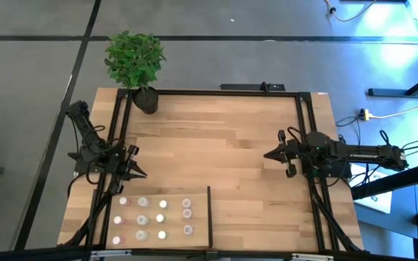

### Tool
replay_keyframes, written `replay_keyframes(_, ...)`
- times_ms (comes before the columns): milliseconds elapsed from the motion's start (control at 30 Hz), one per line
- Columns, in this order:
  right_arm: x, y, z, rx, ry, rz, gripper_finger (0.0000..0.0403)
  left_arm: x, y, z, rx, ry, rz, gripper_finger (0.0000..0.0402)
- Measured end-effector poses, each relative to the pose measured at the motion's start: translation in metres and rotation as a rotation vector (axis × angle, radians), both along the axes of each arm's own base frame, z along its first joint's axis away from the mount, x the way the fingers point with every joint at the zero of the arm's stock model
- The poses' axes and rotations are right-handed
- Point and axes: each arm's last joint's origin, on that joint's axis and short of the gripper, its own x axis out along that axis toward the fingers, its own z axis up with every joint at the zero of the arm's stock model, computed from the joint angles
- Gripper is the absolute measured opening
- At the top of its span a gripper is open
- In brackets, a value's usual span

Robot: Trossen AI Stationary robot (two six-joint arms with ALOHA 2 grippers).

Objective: Pick and place medicine bottles onto shelf by color
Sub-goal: Return to Home Position

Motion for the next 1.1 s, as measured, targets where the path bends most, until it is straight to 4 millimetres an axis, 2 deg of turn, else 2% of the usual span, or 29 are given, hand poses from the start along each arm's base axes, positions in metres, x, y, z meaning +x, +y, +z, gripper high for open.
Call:
replay_keyframes(333, 0.0000, 0.0000, -0.0001, 0.006, 0.002, -0.001, 0.0006, 0.0000, 0.0000, 0.0000, 0.000, 0.000, 0.000, 0.0010)
replay_keyframes(567, 0.0000, 0.0000, -0.0001, 0.106, 0.015, -0.015, 0.0006, 0.0000, 0.0000, 0.0000, 0.000, 0.000, 0.000, 0.0001)
replay_keyframes(1100, 0.0000, 0.0000, -0.0001, 0.103, 0.015, -0.015, 0.0006, 0.0000, 0.0000, 0.0000, 0.000, 0.000, 0.000, 0.0028)
